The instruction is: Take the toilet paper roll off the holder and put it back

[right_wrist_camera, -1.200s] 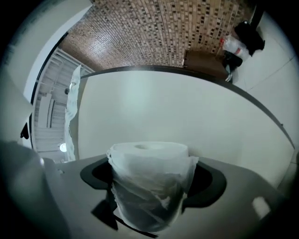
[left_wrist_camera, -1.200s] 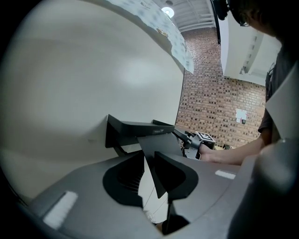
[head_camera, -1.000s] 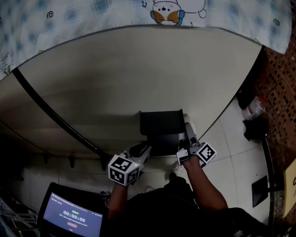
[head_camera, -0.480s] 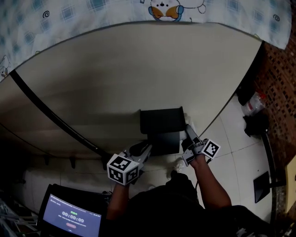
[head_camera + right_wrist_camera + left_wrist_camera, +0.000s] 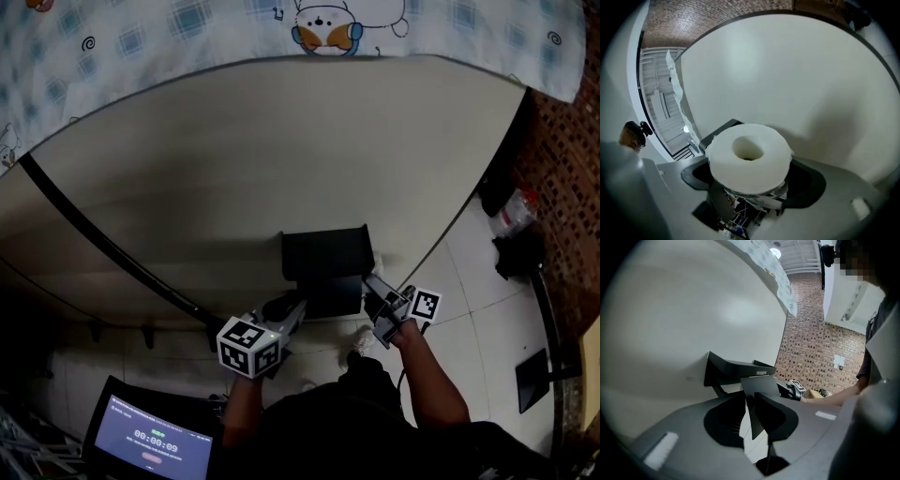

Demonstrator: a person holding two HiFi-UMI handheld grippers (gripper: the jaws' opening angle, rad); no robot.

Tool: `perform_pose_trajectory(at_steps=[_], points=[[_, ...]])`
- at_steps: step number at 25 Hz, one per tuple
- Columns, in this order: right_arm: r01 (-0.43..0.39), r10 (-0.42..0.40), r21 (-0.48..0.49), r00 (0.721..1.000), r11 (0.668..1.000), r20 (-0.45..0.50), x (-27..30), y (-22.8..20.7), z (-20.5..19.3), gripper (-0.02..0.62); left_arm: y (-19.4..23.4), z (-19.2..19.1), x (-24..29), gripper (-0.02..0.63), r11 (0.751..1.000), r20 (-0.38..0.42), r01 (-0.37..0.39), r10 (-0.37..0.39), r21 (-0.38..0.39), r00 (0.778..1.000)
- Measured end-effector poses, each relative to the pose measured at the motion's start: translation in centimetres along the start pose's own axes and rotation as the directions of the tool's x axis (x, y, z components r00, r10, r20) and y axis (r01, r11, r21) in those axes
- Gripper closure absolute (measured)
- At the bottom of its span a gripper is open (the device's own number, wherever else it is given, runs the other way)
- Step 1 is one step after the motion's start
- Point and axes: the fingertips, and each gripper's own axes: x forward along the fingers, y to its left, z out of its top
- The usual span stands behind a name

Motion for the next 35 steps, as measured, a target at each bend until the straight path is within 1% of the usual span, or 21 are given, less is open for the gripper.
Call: perform_pose_trajectory(at_steps=[5, 8, 11, 15, 18, 20, 22, 25, 28, 30, 32, 34, 35], points=[[-0.025, 0.023, -0.014, 0.995, 1.000, -0.101, 2.1, 0.5, -1.6, 0.170, -0.4, 0.0, -0.1, 0.522, 1.000, 0.006, 0.013, -0.013, -0.011, 1.000], [-0.044, 0.039, -0.027, 0.985, 0.999, -0.170, 3.6, 0.6, -2.7, 0.170, -0.5, 0.1, 0.0, 0.518, 1.000, 0.006, 0.015, -0.015, -0.006, 1.000], [-0.057, 0.052, -0.016, 0.973, 0.998, -0.227, 4.5, 0.6, -3.9, 0.170, -0.5, 0.2, -0.1, 0.515, 1.000, 0.004, 0.018, -0.018, -0.003, 1.000], [-0.074, 0.072, 0.003, 0.961, 0.997, -0.267, 5.5, 0.6, -5.1, 0.170, -0.6, 0.2, -0.1, 0.514, 1.000, 0.005, 0.019, -0.019, -0.003, 1.000], [-0.083, 0.075, -0.016, 0.952, 0.996, -0.297, 5.7, 0.4, -6.2, 0.167, -0.4, 0.3, -0.1, 0.514, 1.000, 0.009, 0.017, -0.017, -0.006, 1.000], [-0.080, 0.068, -0.028, 0.951, 0.996, -0.303, 5.2, 0.2, -6.6, 0.167, -0.6, 0.3, 0.1, 0.514, 1.000, 0.012, 0.021, -0.021, -0.008, 1.000], [-0.073, 0.058, -0.044, 0.957, 0.996, -0.284, 4.6, 0.0, -6.5, 0.164, -0.6, 0.4, 0.2, 0.512, 1.000, 0.013, 0.023, -0.023, -0.006, 1.000], [-0.037, 0.018, -0.070, 0.969, 0.997, -0.247, 3.1, -1.1, -5.6, 0.143, -0.3, 0.1, 0.1, 0.515, 1.000, 0.008, 0.010, -0.010, -0.001, 1.000], [0.002, -0.014, -0.070, 0.985, 0.998, -0.175, 0.3, -2.0, -3.7, 0.140, -0.2, 0.0, 0.2, 0.520, 1.000, 0.005, 0.000, 0.000, 0.003, 1.000], [0.018, -0.024, -0.069, 0.996, 0.997, -0.083, -2.3, -1.9, -1.6, 0.141, -0.2, -0.1, 0.3, 0.520, 1.000, -0.002, -0.005, 0.005, 0.010, 1.000], [0.045, -0.043, -0.099, 0.999, 0.994, 0.023, -4.7, -1.5, 0.9, 0.141, 0.0, -0.3, 0.3, 0.522, 0.999, -0.013, -0.023, 0.023, 0.032, 1.000], [0.098, -0.079, -0.148, 0.988, 0.984, 0.132, -6.8, -0.9, 3.4, 0.157, 0.2, -0.2, 0.3, 0.526, 0.998, -0.006, -0.040, 0.040, 0.042, 0.999], [0.135, -0.101, -0.176, 0.976, 0.975, 0.192, -7.7, -0.5, 4.7, 0.186, 0.4, -0.3, 0.4, 0.528, 0.998, 0.000, -0.046, 0.046, 0.042, 0.999]])
